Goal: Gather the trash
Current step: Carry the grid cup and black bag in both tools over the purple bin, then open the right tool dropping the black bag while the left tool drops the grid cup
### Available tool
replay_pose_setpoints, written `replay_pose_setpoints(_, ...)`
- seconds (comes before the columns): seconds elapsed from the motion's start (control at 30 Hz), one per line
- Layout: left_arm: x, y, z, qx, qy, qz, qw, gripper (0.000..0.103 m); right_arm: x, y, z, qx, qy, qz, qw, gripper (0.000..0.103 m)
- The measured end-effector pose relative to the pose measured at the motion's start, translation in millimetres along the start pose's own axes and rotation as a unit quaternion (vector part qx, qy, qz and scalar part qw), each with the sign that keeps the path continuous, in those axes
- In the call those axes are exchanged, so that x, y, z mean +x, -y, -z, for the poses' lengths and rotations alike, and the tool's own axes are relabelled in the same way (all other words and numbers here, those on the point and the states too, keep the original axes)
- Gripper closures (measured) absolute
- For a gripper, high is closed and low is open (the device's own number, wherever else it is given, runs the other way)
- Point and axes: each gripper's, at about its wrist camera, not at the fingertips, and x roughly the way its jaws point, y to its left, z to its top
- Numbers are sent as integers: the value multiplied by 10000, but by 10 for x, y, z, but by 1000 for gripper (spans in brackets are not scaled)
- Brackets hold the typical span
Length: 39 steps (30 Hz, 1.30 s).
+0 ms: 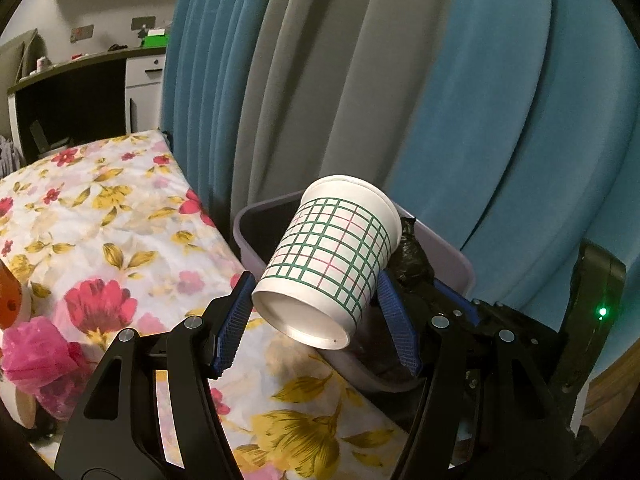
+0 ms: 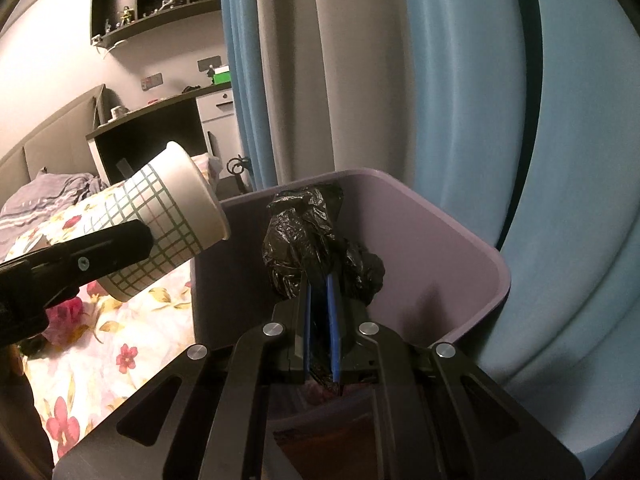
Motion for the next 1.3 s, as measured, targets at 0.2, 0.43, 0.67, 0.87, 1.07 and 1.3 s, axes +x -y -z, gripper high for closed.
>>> replay_pose_setpoints(0.2,82,3,2,-41,-62,74,9999,41,43,9,-2,7,-35,-8,10000,94)
replay_pose_setpoints(0.43,173,-21,-6,-87,-145,129,9998,41,39,46,3,25,-41,4,10000,73)
replay_pose_setpoints(0.67,299,55,4,-36,-280,187,9994,41,-95,163,76,193,102,251,9994,46)
replay_pose_setpoints(0.87,467,166,51,41,-500,216,9985,41,-317,393,112,576,363,463,9966,41)
replay_pose_setpoints(1.07,623,262,123,118,-755,214,9968,40,-440,504,117,757,482,519,9946,41)
replay_pose_setpoints(1.3,390,200,138,36,-516,-4,9987,28,-545,400,92,678,653,466,9945,41)
